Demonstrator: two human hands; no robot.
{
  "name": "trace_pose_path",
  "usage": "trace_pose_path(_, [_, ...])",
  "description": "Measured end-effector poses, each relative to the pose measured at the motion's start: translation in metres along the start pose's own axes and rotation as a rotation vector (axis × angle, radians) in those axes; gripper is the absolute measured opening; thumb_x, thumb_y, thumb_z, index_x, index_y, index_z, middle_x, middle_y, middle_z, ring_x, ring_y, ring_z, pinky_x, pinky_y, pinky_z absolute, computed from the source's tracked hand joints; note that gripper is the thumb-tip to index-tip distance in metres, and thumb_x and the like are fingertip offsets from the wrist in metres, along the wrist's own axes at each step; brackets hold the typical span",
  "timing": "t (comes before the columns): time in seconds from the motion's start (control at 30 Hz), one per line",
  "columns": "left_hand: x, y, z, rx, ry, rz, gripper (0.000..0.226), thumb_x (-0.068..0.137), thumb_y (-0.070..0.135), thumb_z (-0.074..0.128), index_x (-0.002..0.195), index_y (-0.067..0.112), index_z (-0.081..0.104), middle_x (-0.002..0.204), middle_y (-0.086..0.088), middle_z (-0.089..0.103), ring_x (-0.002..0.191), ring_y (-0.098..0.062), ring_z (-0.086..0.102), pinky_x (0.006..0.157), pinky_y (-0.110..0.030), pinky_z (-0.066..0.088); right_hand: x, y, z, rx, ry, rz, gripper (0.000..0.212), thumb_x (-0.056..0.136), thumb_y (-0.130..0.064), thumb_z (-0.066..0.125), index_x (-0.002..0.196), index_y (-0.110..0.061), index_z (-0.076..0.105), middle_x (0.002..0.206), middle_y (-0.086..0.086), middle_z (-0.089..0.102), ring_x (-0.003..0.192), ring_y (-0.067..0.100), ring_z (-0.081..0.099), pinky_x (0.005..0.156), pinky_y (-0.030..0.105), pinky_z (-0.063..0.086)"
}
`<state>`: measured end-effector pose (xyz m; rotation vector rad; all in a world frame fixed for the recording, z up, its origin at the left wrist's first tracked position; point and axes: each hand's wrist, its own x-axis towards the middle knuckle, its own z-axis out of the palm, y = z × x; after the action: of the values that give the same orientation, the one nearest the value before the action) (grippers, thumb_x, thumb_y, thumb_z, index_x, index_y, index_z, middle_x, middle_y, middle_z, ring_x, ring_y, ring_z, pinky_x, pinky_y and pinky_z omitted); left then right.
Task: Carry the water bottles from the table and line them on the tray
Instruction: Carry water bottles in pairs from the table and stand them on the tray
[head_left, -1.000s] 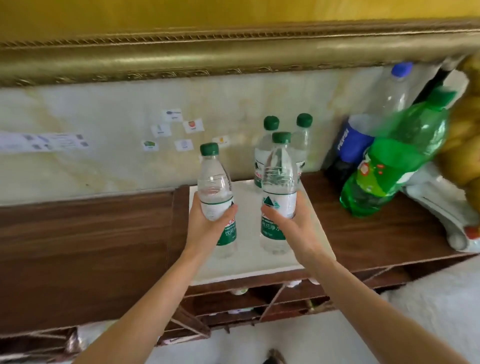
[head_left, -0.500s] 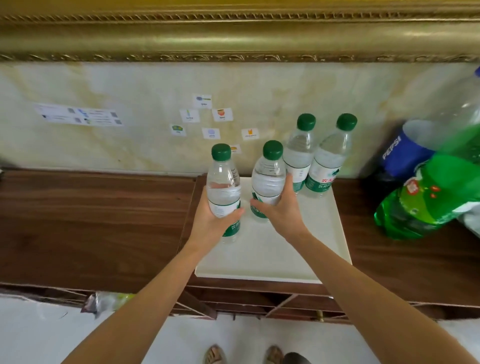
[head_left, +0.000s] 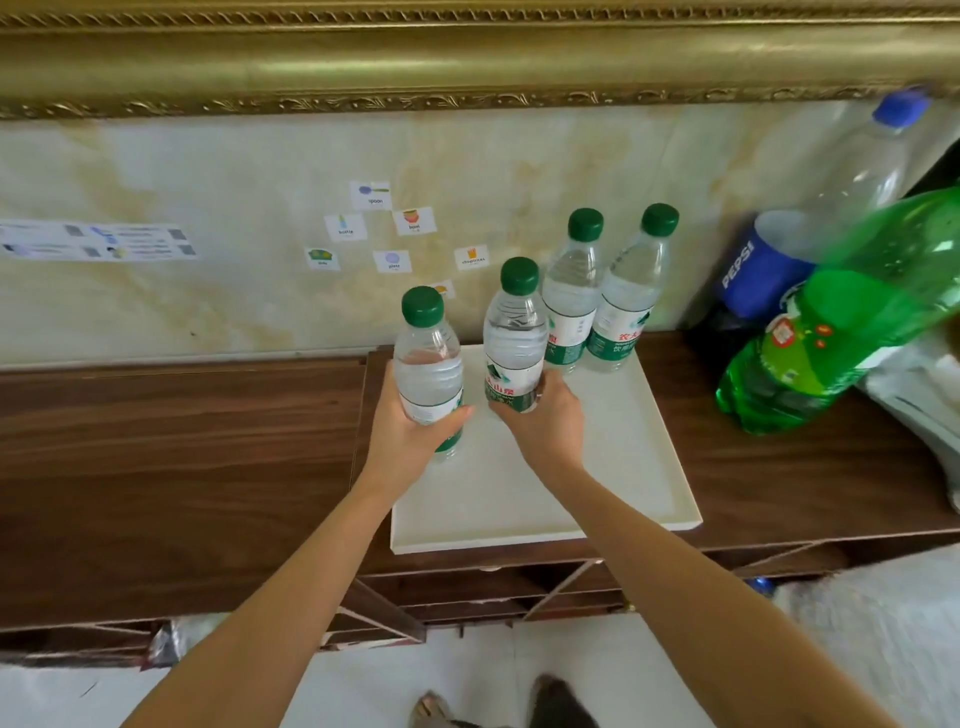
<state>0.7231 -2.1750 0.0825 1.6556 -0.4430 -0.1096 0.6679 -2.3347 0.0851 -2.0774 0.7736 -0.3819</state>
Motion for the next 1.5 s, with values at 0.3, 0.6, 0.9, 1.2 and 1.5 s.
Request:
trace_pose_path(0.3, [0.03, -0.009, -0.014, 0.061, 0.032, -0.08, 0.073, 0.066, 0.018, 0.088, 0.127, 0.025, 0.047, 0.112, 0.021, 0.061, 0.104, 0.011, 0.058, 0.09, -0.02, 0.047, 0.014, -0.009, 0.019, 0.015, 0.139, 0.126, 0.05, 0.075, -0.04, 0.078, 0.105, -0.008, 0.054, 0.106, 0.009, 0.066, 0.097, 0.026, 0.06, 0.077, 0.032, 0.046])
trace_pose_path(0.6, [0.034, -0.015, -0.019, 0.06, -0.013, -0.074, 0.073, 0.066, 0.022, 0.088, 0.127, 0.028, 0.048, 0.116, 0.021, 0.062, 0.11, 0.006, 0.058, 0.094, -0.021, 0.048, -0.008, 0.002, 0.003, -0.047, 0.095, 0.002, 0.04, 0.081, -0.02, 0.075, 0.11, -0.006, 0.052, 0.105, 0.008, 0.063, 0.095, 0.026, 0.062, 0.077, 0.037, 0.052])
trace_pose_path(0.9, [0.043, -0.013, -0.022, 0.03, -0.043, -0.069, 0.074, 0.067, 0.015, 0.087, 0.131, 0.018, 0.05, 0.121, 0.003, 0.064, 0.111, -0.006, 0.061, 0.1, -0.038, 0.051, 0.029, 0.011, -0.034, -1.746, -0.167, -1.383, 0.045, 0.093, -0.017, 0.051, 0.136, -0.002, 0.046, 0.151, 0.021, 0.035, 0.143, 0.038, 0.025, 0.118, 0.051, 0.006])
trace_pose_path(1.2, [0.042, -0.013, -0.022, 0.025, -0.034, -0.088, 0.074, 0.066, 0.015, 0.087, 0.13, 0.023, 0.049, 0.116, 0.013, 0.065, 0.107, 0.001, 0.061, 0.09, -0.022, 0.051, 0.054, -0.013, -0.018, -1.895, -0.12, -1.491, 0.044, 0.095, -0.02, 0.05, 0.136, -0.006, 0.046, 0.146, 0.016, 0.045, 0.139, 0.041, 0.032, 0.117, 0.051, 0.007])
trace_pose_path(1.5, [0.042, -0.012, -0.021, 0.019, -0.036, -0.079, 0.07, 0.068, 0.01, 0.085, 0.126, 0.028, 0.05, 0.111, 0.018, 0.064, 0.104, 0.006, 0.061, 0.08, -0.007, 0.049, 0.062, -0.021, -0.013, -1.879, -0.158, -1.454, 0.045, 0.095, -0.018, 0.051, 0.137, -0.005, 0.043, 0.147, 0.018, 0.042, 0.139, 0.04, 0.032, 0.119, 0.048, 0.012])
